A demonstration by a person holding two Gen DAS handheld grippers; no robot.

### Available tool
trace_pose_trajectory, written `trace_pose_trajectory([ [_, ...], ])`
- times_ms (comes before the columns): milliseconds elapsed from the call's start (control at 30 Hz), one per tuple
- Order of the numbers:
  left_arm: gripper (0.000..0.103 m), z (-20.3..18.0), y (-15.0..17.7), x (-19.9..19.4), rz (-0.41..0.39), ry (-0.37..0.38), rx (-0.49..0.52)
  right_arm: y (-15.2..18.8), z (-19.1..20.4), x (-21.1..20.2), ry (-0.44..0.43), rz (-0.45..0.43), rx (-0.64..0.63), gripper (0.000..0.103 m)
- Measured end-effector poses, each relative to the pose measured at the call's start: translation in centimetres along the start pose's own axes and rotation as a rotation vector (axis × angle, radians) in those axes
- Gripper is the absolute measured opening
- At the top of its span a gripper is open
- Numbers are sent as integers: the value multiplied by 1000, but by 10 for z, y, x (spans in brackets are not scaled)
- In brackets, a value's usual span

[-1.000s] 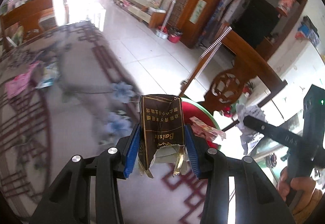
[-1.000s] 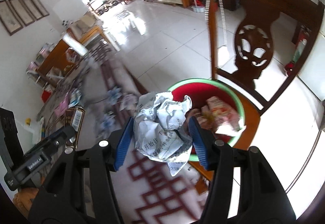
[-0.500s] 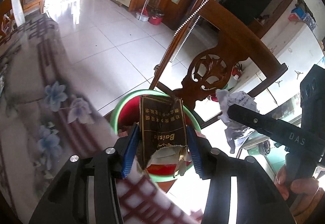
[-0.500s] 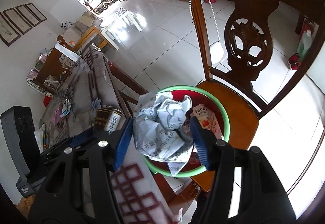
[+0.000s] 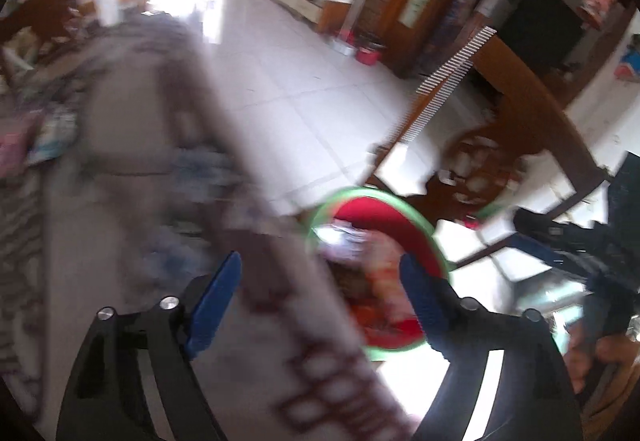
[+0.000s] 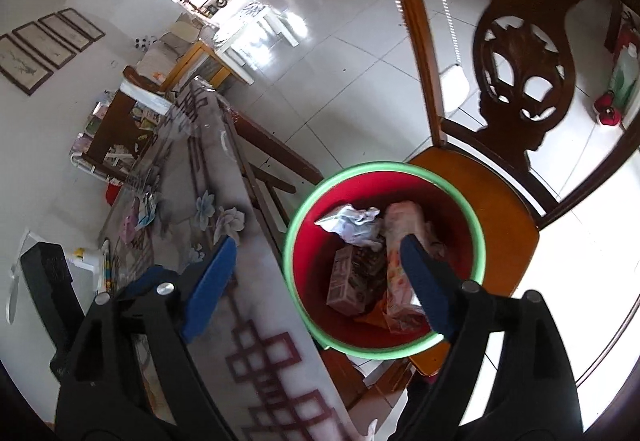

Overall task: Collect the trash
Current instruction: 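Open both tools to drop the box and newspaper into the bucket, then grasp the pink wrapper with the left tool while the right tool grasps the white-blue snack bag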

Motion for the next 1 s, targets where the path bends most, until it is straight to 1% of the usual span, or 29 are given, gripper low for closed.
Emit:
trace_pose_trajectory([
  [33, 80, 14, -2, -4, -6, -30, -10, 0, 6, 2, -3, 0, -10, 83],
  [133, 82, 85, -14, -24, -29, -166, -63, 2, 19, 7, -12, 1, -12, 84],
  [200, 84, 131, -27, -38, -51, -247, -69, 6, 34, 14, -20, 5, -10, 84],
  [233, 86, 148, -32, -43, -56, -280, -63, 7, 38, 16, -20, 6, -10, 84],
  [300, 88, 194, -50, -52, -48, -369, -5, 15, 56, 25, -27, 18, -9, 85],
  [367, 88, 227, -66, -55, -25, -446, 74, 23, 75, 36, -28, 38, -20, 85],
  [433, 88, 260, -81, -51, 30, -507, 177, 30, 90, 46, -30, 51, -24, 85],
  [467, 88, 270, -87, -49, 45, -519, 206, 35, 102, 54, -35, 59, -25, 85],
  [533, 88, 293, -103, -40, 69, -527, 262, 43, 124, 66, -39, 73, -34, 85],
  [600, 88, 307, -112, -31, 83, -511, 278, 48, 143, 77, -35, 82, -47, 85],
  [633, 88, 317, -118, -23, 97, -495, 281, 50, 150, 79, -33, 86, -51, 85],
  [700, 88, 325, -125, -11, 117, -473, 278, 54, 171, 90, -28, 101, -66, 85],
  [800, 85, 339, -131, 13, 148, -428, 262, 55, 200, 100, -11, 108, -108, 85],
  [833, 76, 338, -129, 19, 152, -411, 257, 55, 207, 103, -6, 111, -120, 85],
  [867, 70, 342, -129, 27, 167, -381, 244, 55, 217, 108, 2, 120, -140, 85],
  [900, 51, 344, -127, 32, 178, -366, 234, 55, 225, 113, 7, 129, -158, 86],
  [933, 42, 345, -124, 35, 184, -356, 224, 55, 234, 120, 12, 139, -179, 86],
  [967, 37, 347, -121, 34, 167, -337, 202, 53, 243, 126, 12, 148, -197, 86],
  [1000, 27, 347, -118, 31, 147, -317, 174, 51, 253, 133, 10, 157, -219, 86],
])
Point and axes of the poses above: each gripper's, at about its wrist camera, not at the fingertips, and x roughly the way its jaws point, z to its left, y to its underside, the point moved 4 cm from there along x, roughly the way its jaws point, and after that the axes turned 1 degree about -x, right-handed, at the moved point
